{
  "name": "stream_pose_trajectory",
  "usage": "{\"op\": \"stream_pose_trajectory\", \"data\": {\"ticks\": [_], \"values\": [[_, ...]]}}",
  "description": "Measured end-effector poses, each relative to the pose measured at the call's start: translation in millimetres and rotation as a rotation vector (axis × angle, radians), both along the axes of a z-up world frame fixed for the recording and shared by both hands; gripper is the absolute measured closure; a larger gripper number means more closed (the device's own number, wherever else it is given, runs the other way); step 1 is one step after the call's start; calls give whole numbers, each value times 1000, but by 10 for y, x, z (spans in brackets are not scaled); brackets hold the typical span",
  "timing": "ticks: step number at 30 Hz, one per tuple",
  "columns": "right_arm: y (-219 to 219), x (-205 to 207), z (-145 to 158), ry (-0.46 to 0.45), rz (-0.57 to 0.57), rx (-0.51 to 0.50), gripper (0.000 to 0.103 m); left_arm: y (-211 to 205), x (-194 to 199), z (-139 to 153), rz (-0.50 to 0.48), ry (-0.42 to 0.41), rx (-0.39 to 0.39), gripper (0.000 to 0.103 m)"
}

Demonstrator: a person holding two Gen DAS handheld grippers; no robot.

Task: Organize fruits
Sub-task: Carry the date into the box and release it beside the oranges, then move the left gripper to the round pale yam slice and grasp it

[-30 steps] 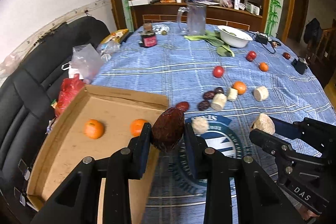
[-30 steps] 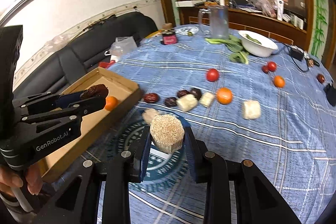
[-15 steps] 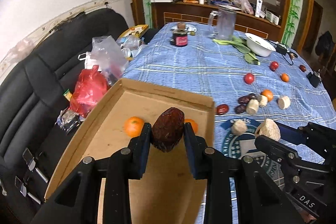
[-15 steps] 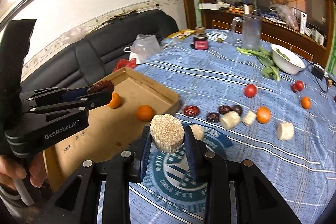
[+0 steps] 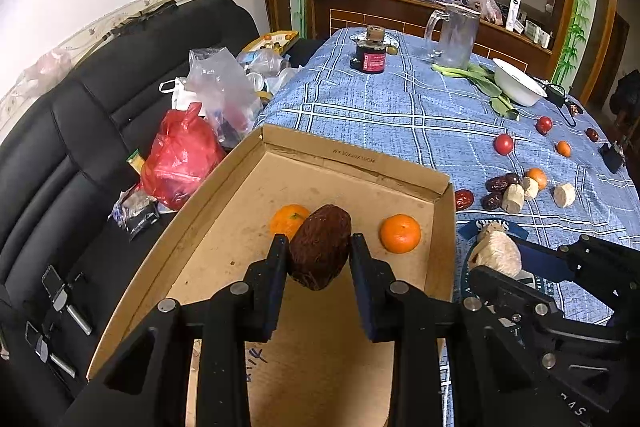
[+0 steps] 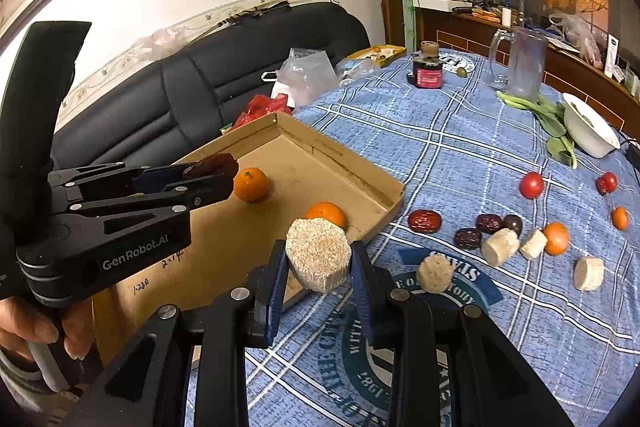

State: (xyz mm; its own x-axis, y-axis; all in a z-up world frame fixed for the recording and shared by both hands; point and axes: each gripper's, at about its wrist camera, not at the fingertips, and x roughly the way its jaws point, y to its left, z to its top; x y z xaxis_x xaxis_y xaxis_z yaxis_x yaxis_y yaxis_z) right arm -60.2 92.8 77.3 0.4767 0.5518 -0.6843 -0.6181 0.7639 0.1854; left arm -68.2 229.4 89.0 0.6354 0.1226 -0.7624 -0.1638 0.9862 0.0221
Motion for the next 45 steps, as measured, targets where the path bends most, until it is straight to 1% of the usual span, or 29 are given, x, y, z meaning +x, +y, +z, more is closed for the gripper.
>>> {"op": "stream_pose_trajectory", "data": {"ticks": [5,9,14,20,24,27,31,32,33,34,35,36,37,39,44,45], "values": [[122,34,-23,15,22,4,69,85,14,-49,12,14,-13,73],[253,72,-81,29,50,-9,69,141,28,-105,23,30,-38,73],[423,116,-175,42,84,-33,69,182,41,-146,32,38,-36,73],[570,168,-313,66,121,-63,69,213,46,-219,41,66,-26,73],[676,194,-407,73,137,-85,69,267,92,-335,62,114,-18,73],[751,214,-485,73,144,-111,69,288,110,-389,75,131,-15,73],[808,196,-536,45,161,-134,67,313,123,-417,100,149,-12,72],[804,190,-533,42,163,-132,67,319,120,-422,105,148,-12,69],[788,188,-528,46,160,-121,65,329,116,-421,114,149,-12,55],[763,187,-511,53,158,-104,64,340,109,-415,121,147,-16,45],[733,181,-490,59,155,-90,57,356,92,-395,130,135,-27,32],[698,177,-459,61,147,-75,48,359,72,-370,136,123,-36,30],[670,166,-431,58,142,-69,45,363,51,-335,146,114,-37,30],[584,130,-367,45,130,-60,43,351,15,-280,156,97,-32,24],[231,55,-169,10,77,-9,43,135,-87,-100,131,28,-8,23],[158,49,-129,1,67,-8,42,69,-107,-58,119,10,-8,23]]}}
